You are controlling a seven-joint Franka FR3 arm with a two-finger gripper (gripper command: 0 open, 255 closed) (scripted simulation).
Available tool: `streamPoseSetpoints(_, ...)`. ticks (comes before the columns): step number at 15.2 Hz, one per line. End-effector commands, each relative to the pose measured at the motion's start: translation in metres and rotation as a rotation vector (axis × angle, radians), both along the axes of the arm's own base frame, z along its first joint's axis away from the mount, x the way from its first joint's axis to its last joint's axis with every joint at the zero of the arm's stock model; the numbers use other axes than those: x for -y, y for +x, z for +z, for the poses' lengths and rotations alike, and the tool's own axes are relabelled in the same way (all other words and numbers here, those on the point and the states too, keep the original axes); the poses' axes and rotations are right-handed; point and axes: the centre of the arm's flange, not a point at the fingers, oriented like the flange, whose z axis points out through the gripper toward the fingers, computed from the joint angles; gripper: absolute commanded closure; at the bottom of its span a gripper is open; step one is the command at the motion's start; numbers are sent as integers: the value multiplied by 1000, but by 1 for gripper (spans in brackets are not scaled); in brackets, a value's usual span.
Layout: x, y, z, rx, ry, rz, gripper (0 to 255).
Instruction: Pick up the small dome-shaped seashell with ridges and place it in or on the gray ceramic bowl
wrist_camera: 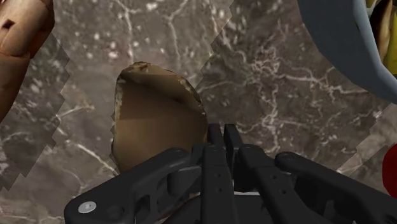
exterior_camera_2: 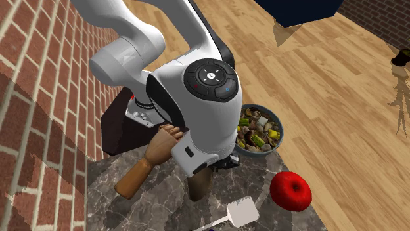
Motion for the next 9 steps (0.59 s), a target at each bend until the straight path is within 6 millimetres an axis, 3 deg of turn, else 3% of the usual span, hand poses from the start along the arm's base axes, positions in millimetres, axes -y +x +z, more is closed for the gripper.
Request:
streamPoseSetpoints(1,0,0,0,0,0,0,255)
streamPoseSetpoints(5,0,0,0,0,0,0,255)
streamPoseSetpoints(6,0,0,0,0,0,0,0)
streamPoseSetpoints(9,0,-29,-1,-61,61,90,0)
